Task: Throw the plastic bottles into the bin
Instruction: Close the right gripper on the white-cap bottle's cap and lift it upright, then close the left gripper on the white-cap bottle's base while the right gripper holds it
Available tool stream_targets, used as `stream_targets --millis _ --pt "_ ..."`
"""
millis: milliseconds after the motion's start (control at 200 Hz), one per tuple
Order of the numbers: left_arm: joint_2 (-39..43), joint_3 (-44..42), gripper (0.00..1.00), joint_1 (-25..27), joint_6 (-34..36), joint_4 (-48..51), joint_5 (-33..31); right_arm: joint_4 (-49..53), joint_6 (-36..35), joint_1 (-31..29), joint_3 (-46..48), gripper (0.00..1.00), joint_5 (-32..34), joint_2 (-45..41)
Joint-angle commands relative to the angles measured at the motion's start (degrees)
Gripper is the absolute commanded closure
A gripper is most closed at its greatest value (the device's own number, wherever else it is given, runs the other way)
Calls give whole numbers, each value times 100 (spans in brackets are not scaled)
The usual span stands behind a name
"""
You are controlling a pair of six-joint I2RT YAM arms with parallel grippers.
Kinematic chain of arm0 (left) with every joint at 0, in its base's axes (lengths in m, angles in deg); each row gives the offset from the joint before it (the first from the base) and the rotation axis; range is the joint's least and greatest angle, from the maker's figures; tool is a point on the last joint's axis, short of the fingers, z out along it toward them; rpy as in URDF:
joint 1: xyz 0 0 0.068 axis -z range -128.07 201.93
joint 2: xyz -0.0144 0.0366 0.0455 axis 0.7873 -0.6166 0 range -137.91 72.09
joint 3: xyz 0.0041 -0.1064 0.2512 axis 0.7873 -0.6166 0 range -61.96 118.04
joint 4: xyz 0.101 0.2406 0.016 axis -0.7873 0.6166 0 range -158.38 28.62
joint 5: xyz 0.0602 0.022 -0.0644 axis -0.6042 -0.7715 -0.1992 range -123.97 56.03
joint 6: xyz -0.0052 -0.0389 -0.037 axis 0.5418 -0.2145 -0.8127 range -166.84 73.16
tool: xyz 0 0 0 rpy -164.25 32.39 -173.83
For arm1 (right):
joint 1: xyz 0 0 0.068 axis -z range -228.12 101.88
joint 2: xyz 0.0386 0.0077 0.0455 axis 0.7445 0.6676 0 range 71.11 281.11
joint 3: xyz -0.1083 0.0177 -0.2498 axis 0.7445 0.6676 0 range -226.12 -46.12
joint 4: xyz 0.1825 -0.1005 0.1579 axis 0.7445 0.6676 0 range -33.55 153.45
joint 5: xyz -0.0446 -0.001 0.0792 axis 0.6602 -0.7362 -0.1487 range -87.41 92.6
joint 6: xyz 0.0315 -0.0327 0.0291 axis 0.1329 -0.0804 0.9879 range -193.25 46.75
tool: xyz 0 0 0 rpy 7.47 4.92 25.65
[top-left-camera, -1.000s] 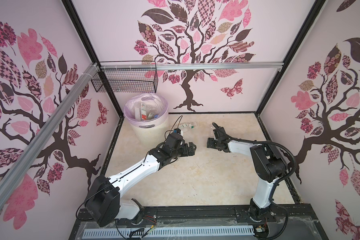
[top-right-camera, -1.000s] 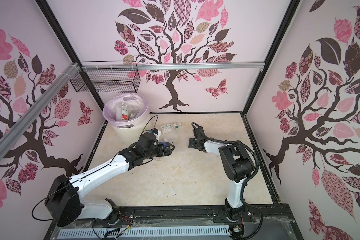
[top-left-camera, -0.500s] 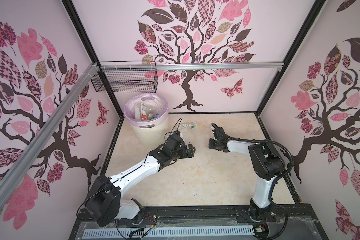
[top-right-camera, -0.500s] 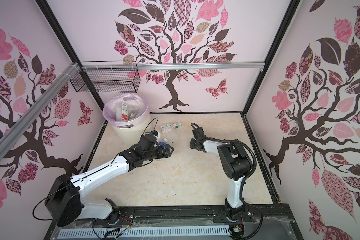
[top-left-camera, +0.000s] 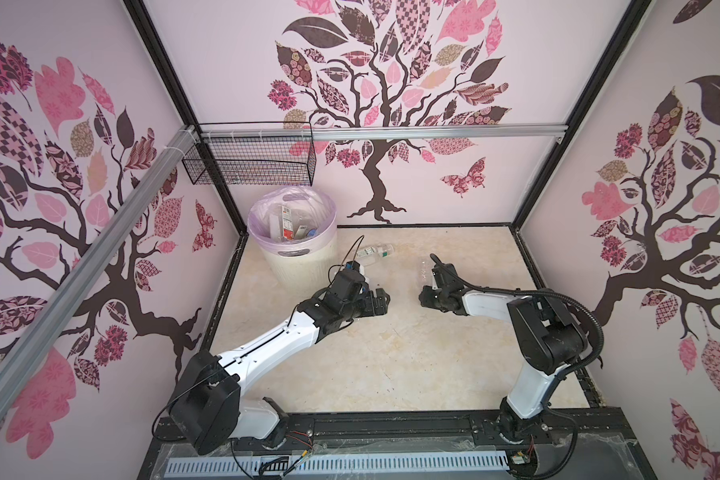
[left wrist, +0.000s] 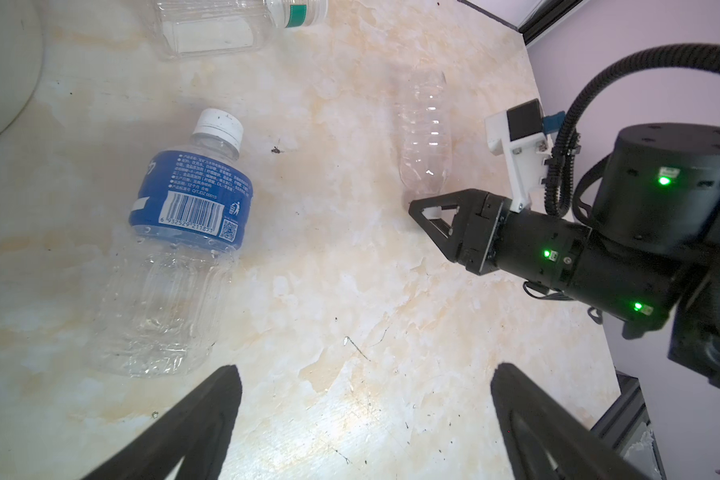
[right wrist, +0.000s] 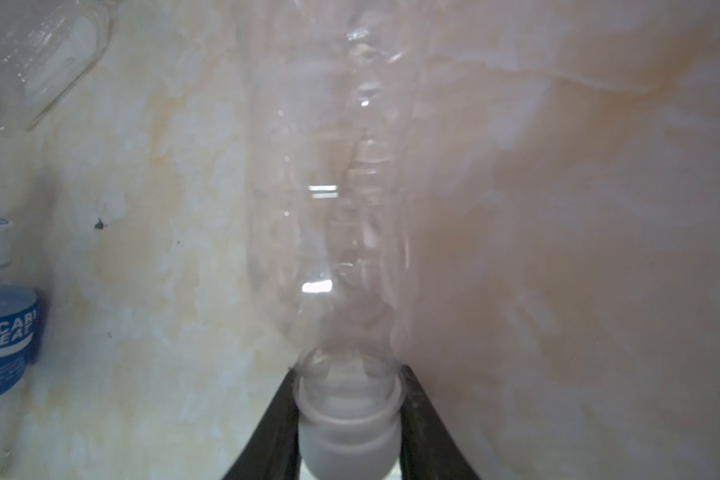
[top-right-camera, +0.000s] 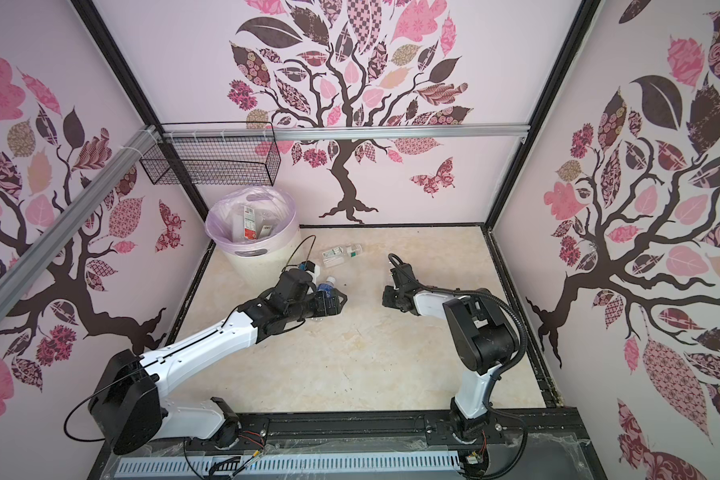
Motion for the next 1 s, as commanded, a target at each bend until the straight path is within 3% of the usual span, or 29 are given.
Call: stream_targets --millis 0,280,620,990 --pt "-9 231 2 19 64 66 -104 152 79 -125 221 73 -224 -457" --pt "-357 735 2 -25 130 201 -56 345 61 -755 628 73 -226 -1440" --pt "-655 979 2 -408 83 27 361 443 225 -1098 738 72 -942 -2519" --pt "-1085 1401 2 -408 -106 -231 543 394 349 -1415 525 72 -1174 -2589"
